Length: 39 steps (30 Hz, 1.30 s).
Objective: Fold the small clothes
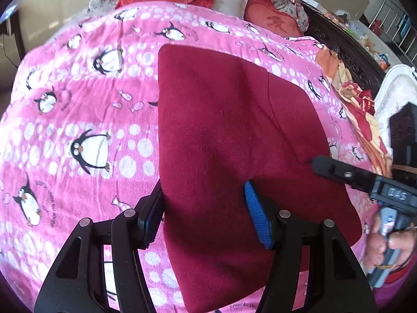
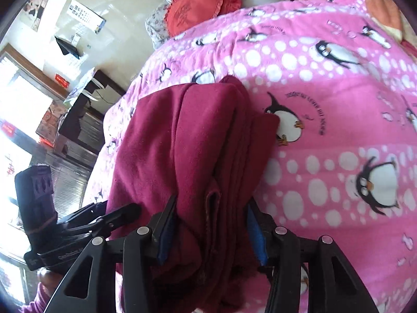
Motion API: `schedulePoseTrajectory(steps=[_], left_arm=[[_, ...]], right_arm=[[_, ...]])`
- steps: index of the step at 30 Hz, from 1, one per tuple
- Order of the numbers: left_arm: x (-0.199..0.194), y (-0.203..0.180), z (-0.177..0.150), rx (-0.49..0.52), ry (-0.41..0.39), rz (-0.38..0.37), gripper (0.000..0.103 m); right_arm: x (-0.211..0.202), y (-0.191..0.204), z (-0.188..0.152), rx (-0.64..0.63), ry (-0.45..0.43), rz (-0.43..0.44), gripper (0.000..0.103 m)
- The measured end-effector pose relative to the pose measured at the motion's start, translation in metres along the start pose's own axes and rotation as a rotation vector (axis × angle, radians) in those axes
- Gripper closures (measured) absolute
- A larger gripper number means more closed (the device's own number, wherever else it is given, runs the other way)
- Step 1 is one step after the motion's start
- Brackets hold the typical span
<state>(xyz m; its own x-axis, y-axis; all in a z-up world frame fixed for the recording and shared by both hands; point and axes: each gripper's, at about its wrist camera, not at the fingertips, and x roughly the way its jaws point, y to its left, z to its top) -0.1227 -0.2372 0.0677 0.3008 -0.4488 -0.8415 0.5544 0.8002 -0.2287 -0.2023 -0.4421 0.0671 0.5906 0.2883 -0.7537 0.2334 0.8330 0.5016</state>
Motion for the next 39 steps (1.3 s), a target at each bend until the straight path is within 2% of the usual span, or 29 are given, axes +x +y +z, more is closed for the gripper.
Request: schedulePoseTrajectory(steps=[3, 7, 10, 12, 14, 15, 17, 23, 25, 27, 32, 39], left_arm=[[-0.006, -0.004, 0.0, -0.007, -0.014, 0.031, 0.043], [-0.014, -0.001, 0.0, -0.018, -0.058, 0.081, 0.043], [-0.019, -0.004, -0.001, -0.019, -0.088, 0.125, 0.043], [-0.025, -0.003, -0.003, -0.035, -0.104, 0.135, 0.043], [-0.03, -0.002, -0.007, -0.052, -0.117, 0.137, 0.043], [-0.033, -0.002, -0.009, -0.053, -0.125, 0.142, 0.043], [-0.038, -0.006, -0.011, -0.048, -0.143, 0.166, 0.043], [-0.056, -0.017, -0.017, -0.046, -0.209, 0.217, 0.043], [-0.063, -0.02, -0.018, -0.044, -0.234, 0.23, 0.043], [-0.069, -0.024, -0.02, -0.038, -0.253, 0.237, 0.043], [-0.082, -0.028, -0.023, -0.034, -0.281, 0.252, 0.043], [-0.093, -0.027, -0.028, -0.044, -0.299, 0.258, 0.043]], right_arm=[[-0.026, 0.017, -0.003, -0.092, -0.045, -0.019, 0.054], [-0.045, 0.058, -0.017, -0.316, -0.104, -0.041, 0.054], [-0.04, 0.072, -0.036, -0.391, -0.085, -0.012, 0.059], [-0.028, 0.072, -0.043, -0.414, -0.068, -0.058, 0.064], [-0.014, 0.067, -0.053, -0.436, -0.041, -0.16, 0.072], [-0.007, 0.066, -0.056, -0.434, -0.025, -0.186, 0.075], [0.0, 0.059, -0.061, -0.413, -0.016, -0.187, 0.076], [-0.027, 0.06, -0.064, -0.366, -0.051, -0.153, 0.076], [-0.04, 0.066, -0.062, -0.356, -0.085, -0.155, 0.071], [-0.049, 0.074, -0.059, -0.354, -0.12, -0.172, 0.052], [-0.059, 0.086, -0.055, -0.349, -0.177, -0.263, 0.051], [-0.062, 0.088, -0.049, -0.306, -0.203, -0.302, 0.05]])
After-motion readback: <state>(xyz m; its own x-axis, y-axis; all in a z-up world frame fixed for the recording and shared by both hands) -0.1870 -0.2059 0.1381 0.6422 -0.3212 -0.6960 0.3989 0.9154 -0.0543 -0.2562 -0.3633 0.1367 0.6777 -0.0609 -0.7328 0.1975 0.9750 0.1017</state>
